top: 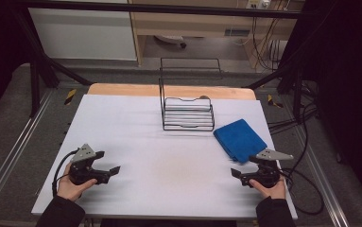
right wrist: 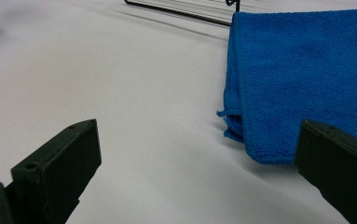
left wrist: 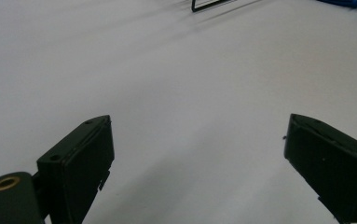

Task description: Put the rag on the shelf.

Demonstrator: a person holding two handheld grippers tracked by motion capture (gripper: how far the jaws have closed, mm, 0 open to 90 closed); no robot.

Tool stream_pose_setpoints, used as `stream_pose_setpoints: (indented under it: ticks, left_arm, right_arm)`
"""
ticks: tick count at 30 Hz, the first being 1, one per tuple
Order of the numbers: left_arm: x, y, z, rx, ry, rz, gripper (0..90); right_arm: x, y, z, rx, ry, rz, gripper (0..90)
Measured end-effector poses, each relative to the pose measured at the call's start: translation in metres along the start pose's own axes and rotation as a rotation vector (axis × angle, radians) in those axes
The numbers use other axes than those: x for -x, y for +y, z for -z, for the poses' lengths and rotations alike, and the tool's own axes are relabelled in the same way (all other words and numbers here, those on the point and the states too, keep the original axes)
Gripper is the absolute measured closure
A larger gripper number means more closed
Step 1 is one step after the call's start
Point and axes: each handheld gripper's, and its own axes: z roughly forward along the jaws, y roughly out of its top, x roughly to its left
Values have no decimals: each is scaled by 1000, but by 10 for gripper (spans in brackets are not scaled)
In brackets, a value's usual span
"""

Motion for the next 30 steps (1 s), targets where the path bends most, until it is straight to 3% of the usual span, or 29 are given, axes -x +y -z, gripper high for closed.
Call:
stream_pose_setpoints:
  ticks: [16,20,30]
  left_arm:
    - [0,-3,-1,-10,2,3,88]
    - [0,-3,-1,-12,8,6,89]
    - [0,-4,-4,-23,9,7,90]
  right_arm:
    - [-1,3,-4,-21,-23,6,26]
    - [-5,8,-11,-38,-45,40,39]
    - [-1,27,-25,-70,-99,53,93]
